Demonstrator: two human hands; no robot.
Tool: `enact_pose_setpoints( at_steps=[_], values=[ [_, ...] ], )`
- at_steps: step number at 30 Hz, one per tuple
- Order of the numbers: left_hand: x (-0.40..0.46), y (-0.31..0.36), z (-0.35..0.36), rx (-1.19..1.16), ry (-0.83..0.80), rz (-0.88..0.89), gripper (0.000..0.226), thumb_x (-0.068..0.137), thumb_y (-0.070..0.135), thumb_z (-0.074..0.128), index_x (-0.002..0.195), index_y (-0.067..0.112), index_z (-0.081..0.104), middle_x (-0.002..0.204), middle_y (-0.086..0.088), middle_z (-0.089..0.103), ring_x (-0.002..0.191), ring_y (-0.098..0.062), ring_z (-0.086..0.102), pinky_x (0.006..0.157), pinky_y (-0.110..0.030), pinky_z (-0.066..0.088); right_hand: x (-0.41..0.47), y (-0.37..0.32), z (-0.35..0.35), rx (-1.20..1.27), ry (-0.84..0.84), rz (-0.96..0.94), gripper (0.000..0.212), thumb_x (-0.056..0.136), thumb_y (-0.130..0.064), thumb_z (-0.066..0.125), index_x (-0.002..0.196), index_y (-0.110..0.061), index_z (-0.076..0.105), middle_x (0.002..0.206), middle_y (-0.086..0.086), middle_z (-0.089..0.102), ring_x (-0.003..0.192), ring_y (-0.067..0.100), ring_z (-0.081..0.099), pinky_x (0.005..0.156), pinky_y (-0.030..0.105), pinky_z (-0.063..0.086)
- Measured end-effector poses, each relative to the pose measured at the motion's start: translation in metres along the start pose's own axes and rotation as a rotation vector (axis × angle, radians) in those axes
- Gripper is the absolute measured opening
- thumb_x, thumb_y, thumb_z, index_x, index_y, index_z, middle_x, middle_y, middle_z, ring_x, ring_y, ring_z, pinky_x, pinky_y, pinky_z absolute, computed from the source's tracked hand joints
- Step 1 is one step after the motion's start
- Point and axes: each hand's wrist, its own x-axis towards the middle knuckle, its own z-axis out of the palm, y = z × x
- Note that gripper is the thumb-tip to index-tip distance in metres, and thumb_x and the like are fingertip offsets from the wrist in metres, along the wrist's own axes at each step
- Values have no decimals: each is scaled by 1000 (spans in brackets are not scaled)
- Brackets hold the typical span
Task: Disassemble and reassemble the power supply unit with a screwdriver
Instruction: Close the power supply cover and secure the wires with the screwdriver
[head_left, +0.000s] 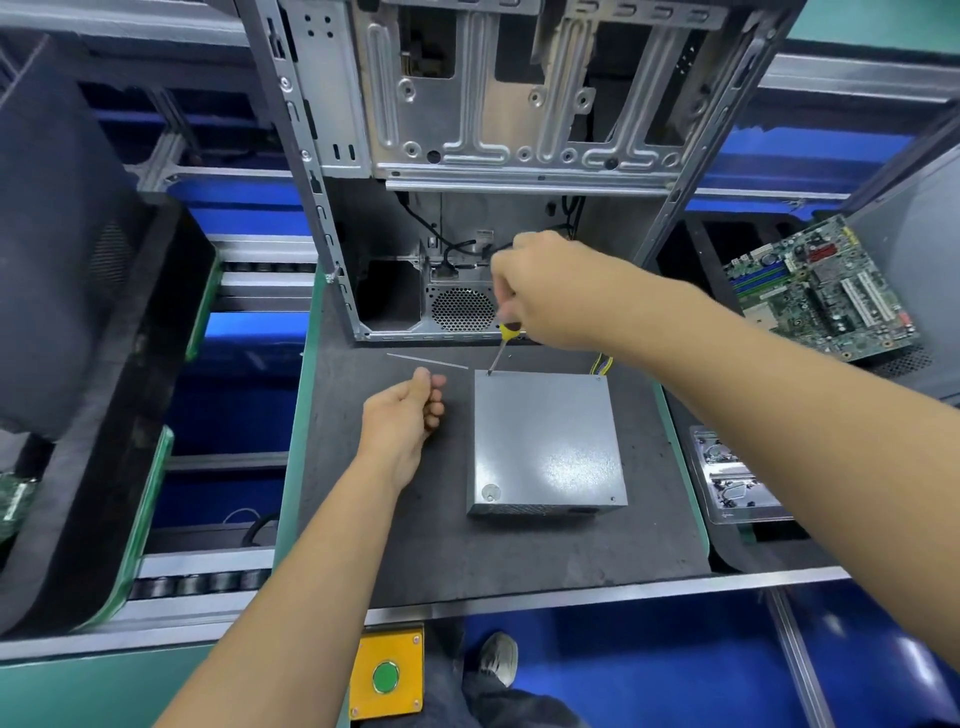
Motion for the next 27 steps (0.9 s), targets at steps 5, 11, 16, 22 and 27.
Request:
enact_pose_setpoints(
  at_steps=[5,11,16,22,27],
  values=[
    [-5,8,-1,-42,-113,15,21,99,-3,52,95,5,71,77,-5,72,69,-10,69,66,-17,55,-5,3,5,24,15,23,21,98,-34,54,103,-16,46,104,6,40,85,27,47,76,41,45],
    [-12,14,2,-113,-148,74,16,93,-6,60,106,3,64,81,-8,76,78,-18,74,68,-22,58,-5,0,8,-77,75,52,33,101,-48,46,96,-16,39,82,5,39,80,29,43,69,39,39],
    [-12,14,3,-109,-140,61,8,95,-1,62,100,2,67,81,-6,76,77,-16,74,68,-21,57,-3,0,6,10,36,-3,20,100,-32,52,96,-14,44,99,6,44,91,34,53,79,45,47],
    [-10,12,4,-86,-147,59,8,93,0,65,99,2,70,79,-4,75,76,-14,73,68,-21,57,-3,7,2,118,-23,-6,17,90,-22,57,101,-21,45,104,2,42,84,23,50,67,36,42],
    [-10,13,4,-77,-152,60,9,91,-1,66,98,3,71,78,-5,75,75,-15,73,68,-21,56,-1,4,7,10,132,58,30,100,-49,45,97,-19,48,80,2,41,77,29,45,66,35,37]
  ],
)
